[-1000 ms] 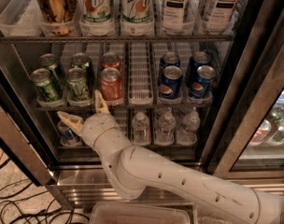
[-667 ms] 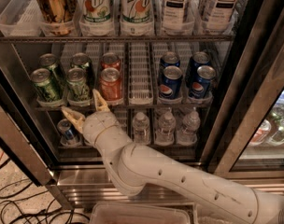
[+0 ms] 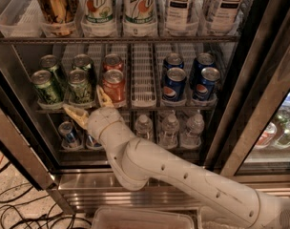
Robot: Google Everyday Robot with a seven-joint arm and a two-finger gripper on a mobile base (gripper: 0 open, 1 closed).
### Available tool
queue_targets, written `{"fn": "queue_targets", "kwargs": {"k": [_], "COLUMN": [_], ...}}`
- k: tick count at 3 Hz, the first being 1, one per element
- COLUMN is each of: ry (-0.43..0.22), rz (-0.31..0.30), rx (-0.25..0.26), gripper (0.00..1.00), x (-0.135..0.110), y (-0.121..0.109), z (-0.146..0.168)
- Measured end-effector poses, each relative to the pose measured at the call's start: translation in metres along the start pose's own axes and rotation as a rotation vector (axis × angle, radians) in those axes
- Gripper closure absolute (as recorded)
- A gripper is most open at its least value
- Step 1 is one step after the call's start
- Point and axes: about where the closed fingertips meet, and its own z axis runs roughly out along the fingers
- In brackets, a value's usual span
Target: Pick green can from middle shelf of fridge
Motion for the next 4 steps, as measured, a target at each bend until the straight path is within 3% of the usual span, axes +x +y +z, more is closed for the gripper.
{"fn": "queue_targets", "kwargs": {"k": [4], "ry": [-0.007], "rz": [-0.012], "rx": [-0.025], "gripper": [0.26], "x": [0.004], "y": [-0.003], "z": [0.024]}}
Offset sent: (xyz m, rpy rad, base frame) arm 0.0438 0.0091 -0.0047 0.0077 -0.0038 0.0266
